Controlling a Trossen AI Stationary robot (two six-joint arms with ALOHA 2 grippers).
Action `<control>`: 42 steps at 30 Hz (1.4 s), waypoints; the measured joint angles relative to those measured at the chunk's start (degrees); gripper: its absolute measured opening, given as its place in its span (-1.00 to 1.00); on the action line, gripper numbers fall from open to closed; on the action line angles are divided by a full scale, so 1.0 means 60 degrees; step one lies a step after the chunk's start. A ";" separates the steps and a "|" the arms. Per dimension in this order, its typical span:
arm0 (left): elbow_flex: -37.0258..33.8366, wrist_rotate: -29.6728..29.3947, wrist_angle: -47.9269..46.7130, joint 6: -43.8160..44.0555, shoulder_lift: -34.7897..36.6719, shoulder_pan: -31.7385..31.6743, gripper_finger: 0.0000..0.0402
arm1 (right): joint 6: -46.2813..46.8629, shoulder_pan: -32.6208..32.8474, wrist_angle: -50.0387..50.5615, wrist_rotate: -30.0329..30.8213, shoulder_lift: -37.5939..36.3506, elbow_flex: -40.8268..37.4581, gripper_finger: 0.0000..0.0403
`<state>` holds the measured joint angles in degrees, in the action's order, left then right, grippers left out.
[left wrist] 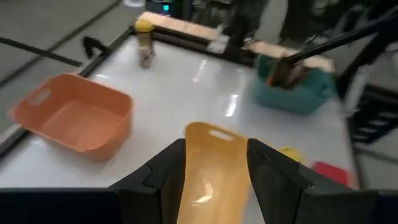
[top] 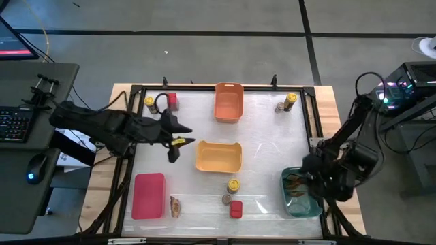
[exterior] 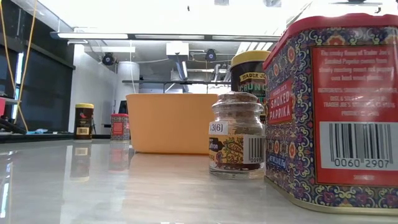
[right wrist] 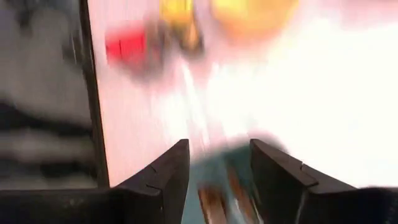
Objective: Sort spices by type
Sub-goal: Put the orange seasoning bag into the blue bin
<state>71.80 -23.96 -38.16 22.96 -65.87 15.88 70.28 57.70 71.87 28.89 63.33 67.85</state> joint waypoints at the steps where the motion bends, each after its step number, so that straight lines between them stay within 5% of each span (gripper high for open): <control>1: -0.0002 0.0271 -0.0136 0.0255 0.0061 0.0100 -0.21 | -0.0062 -0.0266 -0.0335 0.0380 0.0000 0.0000 -0.19; 8: -0.0012 0.3034 -0.1765 0.3785 -0.0797 0.2445 -0.23 | -0.3194 -0.1971 -0.2338 0.0826 0.0135 -0.0018 -0.19; 14: -0.0013 0.3329 -0.1804 1.0260 -0.2019 0.4280 -0.37 | -0.3560 -0.3056 -0.2389 0.0822 0.0135 -0.0022 -0.19; 19: -0.0013 0.3126 -0.2140 1.2910 -0.2652 0.5029 -0.47 | -0.3811 -0.3524 -0.2389 0.0788 0.0135 -0.0026 -0.19; 42: -0.0027 0.3146 -0.2455 1.4303 -0.4050 0.4658 -0.51 | -0.4299 -0.3826 -0.2386 0.0786 0.0131 -0.0036 -0.19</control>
<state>71.64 -5.08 -52.89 108.78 -90.17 43.83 44.49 34.74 57.56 33.61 64.12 67.64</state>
